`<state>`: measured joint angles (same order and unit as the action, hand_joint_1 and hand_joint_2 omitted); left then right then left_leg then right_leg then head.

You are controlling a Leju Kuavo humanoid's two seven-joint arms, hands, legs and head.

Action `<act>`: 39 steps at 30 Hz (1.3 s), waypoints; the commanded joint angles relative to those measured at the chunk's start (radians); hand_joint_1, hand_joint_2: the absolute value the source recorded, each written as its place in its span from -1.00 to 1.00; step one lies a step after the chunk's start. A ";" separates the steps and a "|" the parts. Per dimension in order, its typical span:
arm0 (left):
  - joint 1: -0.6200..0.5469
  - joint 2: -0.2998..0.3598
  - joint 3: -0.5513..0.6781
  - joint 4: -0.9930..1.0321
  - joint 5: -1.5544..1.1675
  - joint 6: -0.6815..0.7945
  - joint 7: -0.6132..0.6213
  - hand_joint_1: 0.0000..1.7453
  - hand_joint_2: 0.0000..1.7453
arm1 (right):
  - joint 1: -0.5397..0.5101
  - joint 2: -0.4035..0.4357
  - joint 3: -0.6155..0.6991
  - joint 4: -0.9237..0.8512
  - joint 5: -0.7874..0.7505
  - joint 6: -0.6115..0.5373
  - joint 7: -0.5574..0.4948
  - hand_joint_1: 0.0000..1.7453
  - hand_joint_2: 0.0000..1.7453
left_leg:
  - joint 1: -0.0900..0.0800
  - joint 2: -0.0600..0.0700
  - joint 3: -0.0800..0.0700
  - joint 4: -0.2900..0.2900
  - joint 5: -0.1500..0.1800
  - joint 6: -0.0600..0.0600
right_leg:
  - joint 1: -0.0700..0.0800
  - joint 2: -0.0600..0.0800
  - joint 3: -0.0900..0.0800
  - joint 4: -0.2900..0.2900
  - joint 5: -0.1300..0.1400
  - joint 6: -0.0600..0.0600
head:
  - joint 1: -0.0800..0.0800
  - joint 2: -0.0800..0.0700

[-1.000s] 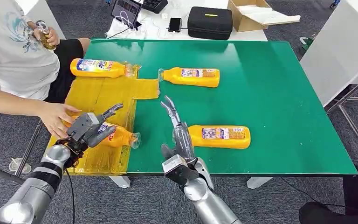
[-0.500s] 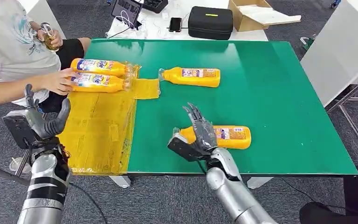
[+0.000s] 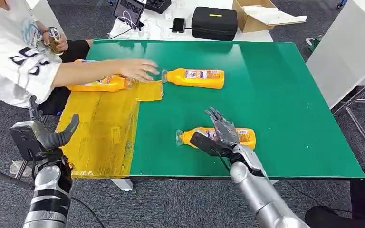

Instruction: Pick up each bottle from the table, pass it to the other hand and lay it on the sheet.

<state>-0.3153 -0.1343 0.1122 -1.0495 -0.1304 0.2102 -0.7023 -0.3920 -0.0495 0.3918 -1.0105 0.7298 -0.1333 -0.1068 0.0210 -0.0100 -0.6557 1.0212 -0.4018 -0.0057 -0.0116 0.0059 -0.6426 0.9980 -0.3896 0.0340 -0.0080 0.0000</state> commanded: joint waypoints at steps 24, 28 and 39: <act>-0.123 0.000 -0.025 0.292 -0.003 -0.045 0.004 -1.00 1.00 | -0.312 -0.306 0.227 0.239 -0.166 0.485 0.019 -1.00 1.00 | -0.002 0.000 0.005 0.000 -0.001 0.003 | -0.002 -0.001 0.006 0.000 0.000 0.001 | 0.000 0.000; -0.138 -0.005 -0.018 0.326 0.000 -0.054 0.004 -1.00 1.00 | -0.371 -0.326 0.292 0.259 -0.184 0.538 0.034 -1.00 1.00 | -0.002 0.001 0.004 0.001 0.000 0.002 | -0.002 0.000 0.004 0.001 0.000 0.001 | 0.000 0.000; -0.157 -0.010 -0.013 0.370 0.000 -0.067 0.004 -1.00 1.00 | -0.402 -0.328 0.367 0.287 -0.203 0.564 0.041 -1.00 1.00 | -0.002 0.000 0.003 0.001 0.000 0.002 | -0.002 0.000 0.003 0.000 0.001 0.002 | 0.000 0.000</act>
<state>-0.4196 -0.1442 0.0908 -0.7786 -0.1297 0.1465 -0.7019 -0.7206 -0.3727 0.6653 -0.8076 0.5287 0.4204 -0.0687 0.0201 -0.0106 -0.6549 1.0217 -0.4009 -0.0044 -0.0128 0.0059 -0.6410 0.9978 -0.3881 0.0362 -0.0084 0.0000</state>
